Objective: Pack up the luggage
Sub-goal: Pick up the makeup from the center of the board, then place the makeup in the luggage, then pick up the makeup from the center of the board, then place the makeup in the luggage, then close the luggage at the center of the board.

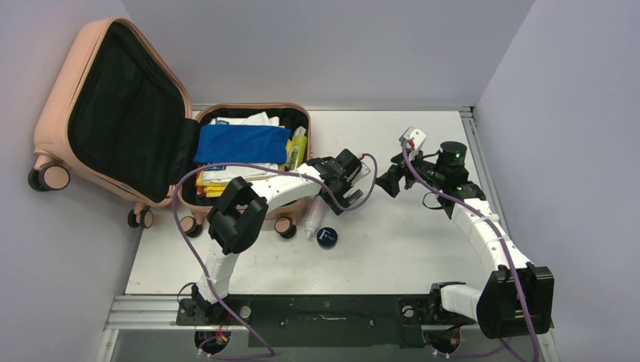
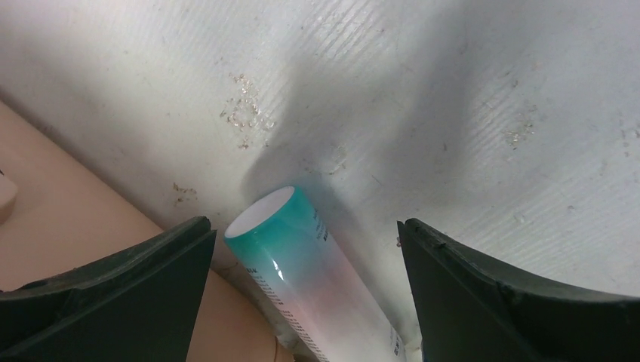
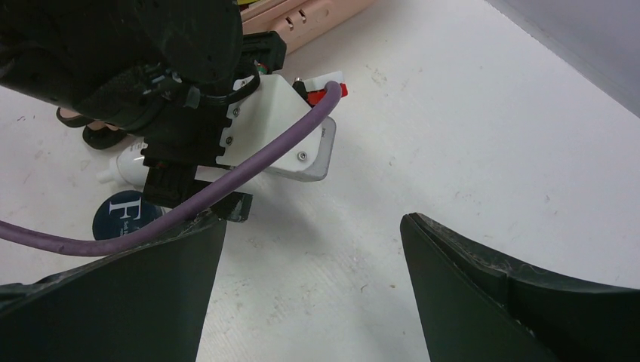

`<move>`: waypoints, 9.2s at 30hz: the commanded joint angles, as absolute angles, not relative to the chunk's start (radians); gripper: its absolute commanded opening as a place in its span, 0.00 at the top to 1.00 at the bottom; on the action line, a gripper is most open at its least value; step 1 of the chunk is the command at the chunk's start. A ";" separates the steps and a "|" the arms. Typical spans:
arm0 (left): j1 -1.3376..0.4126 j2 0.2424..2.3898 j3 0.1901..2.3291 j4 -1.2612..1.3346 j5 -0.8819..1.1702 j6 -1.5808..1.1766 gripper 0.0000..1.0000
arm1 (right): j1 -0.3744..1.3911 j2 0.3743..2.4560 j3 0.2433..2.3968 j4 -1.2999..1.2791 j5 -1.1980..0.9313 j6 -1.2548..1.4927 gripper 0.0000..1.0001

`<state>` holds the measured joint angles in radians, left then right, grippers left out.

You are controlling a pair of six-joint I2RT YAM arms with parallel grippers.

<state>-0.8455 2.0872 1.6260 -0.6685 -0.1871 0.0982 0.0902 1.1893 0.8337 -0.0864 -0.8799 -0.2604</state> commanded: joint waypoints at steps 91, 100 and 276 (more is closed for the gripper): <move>-0.371 2.225 2.455 -1.027 -0.010 -0.069 0.04 | 0.094 1.178 0.856 -0.043 -0.969 -0.262 0.10; -0.508 1.724 1.918 -0.819 0.334 0.231 0.04 | 0.087 1.164 0.857 -0.056 -0.962 -0.289 0.10; 0.289 1.662 2.369 -0.980 -0.255 0.765 0.02 | -0.026 1.160 0.899 -0.072 -0.984 -0.236 0.10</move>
<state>0.2836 1.7168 2.3920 -0.9890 -0.3439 0.8291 -0.0311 1.1702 0.8642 -0.1143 -0.9577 -0.2379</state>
